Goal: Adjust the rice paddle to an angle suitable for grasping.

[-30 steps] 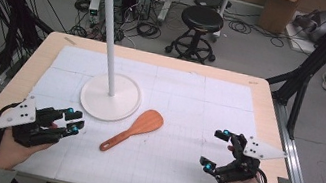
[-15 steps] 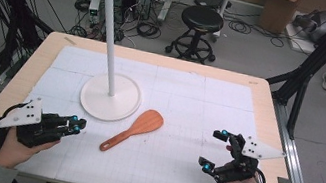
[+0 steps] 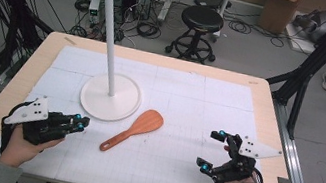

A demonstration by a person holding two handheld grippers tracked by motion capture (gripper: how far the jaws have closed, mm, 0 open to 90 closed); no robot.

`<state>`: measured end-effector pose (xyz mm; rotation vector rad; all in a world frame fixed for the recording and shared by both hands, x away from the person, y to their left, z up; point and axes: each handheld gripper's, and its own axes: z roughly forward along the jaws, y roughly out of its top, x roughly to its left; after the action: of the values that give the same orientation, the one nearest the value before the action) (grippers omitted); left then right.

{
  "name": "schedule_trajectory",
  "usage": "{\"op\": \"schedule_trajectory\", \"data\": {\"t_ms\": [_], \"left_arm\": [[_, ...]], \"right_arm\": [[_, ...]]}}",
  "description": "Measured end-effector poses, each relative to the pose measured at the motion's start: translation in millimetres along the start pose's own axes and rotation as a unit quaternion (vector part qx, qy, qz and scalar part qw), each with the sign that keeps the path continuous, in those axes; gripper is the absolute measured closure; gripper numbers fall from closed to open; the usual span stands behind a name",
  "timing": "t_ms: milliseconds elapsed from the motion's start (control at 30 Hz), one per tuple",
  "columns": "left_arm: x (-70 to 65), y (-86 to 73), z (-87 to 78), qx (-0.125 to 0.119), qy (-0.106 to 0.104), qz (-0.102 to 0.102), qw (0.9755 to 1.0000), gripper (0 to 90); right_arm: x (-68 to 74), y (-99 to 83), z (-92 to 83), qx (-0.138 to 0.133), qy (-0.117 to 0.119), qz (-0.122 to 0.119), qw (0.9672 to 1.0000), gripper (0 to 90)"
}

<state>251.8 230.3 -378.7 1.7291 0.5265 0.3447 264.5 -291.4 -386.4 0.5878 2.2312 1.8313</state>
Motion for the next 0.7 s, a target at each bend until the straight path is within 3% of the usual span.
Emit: {"op": "schedule_trajectory", "data": {"t_ms": [133, 233, 367, 467, 567, 700], "left_arm": [[0.8, 1.0, 15.2, 0.023, -0.003, 0.004, 0.9997, 89.6], [5.0, 5.0, 24.2, 0.038, -0.006, -0.008, 0.9992, 89.6], [6.7, 12.1, 34.4, 0.053, -0.012, -0.009, 0.9985, 89.6], [6.1, 16.7, 44.9, 0.055, -0.025, -0.012, 0.9981, 89.6], [5.2, 18.7, 57.9, 0.060, -0.053, -0.024, 0.9965, 89.6], [2.9, 18.0, 75.8, 0.056, -0.062, -0.020, 0.9963, 89.6]], "right_arm": [[-0.4, 0.1, -0.9, -0.003, -0.002, 0.001, 1.0000, 0.0], [0.1, -0.7, -1.3, 0.000, 0.001, 0.009, 1.0000, 0.0], [-1.1, -1.0, -1.0, -0.002, -0.001, 0.008, 1.0000, 0.0], [-0.6, -0.7, -1.1, -0.005, 0.000, 0.006, 1.0000, 0.0], [-0.6, -0.6, -1.5, -0.006, 0.001, 0.006, 1.0000, 0.0], [-1.0, -0.4, -2.2, -0.008, -0.002, 0.005, 1.0000, 0.0]]}}
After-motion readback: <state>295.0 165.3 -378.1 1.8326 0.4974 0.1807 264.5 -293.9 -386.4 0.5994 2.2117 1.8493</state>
